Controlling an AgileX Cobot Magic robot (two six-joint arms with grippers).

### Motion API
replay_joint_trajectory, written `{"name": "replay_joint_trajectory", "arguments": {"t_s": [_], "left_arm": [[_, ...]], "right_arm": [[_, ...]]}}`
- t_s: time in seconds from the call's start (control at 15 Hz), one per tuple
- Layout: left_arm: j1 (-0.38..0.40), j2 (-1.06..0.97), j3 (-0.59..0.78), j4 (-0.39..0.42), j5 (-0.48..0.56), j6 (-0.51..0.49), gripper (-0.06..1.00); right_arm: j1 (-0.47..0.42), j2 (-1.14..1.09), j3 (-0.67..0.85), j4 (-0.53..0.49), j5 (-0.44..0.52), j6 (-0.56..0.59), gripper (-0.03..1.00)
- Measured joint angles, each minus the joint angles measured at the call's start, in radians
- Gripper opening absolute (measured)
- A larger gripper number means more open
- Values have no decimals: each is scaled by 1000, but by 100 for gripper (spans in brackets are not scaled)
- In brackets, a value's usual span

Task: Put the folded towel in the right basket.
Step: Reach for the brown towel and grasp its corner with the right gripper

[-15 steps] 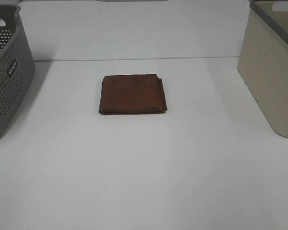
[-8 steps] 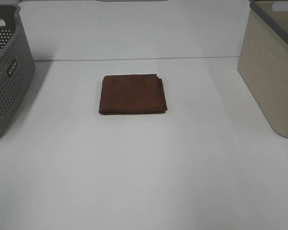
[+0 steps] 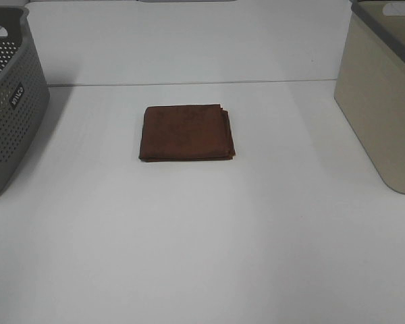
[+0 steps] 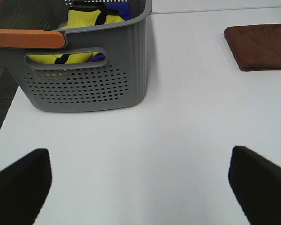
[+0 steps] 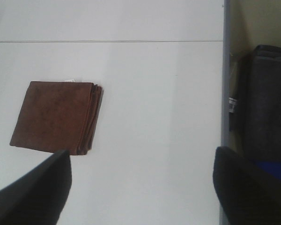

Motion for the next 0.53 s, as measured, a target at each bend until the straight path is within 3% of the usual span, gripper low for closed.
{"name": "replay_joint_trajectory", "arguments": {"t_s": [0.2,0.53], "left_arm": [[0,0,0,0,0,0,97],[0,0,0,0,0,0,97]], "right_arm": [[40,194,-197,22,82,-9,77],[248,440,-358,16,102,-12,77]]}}
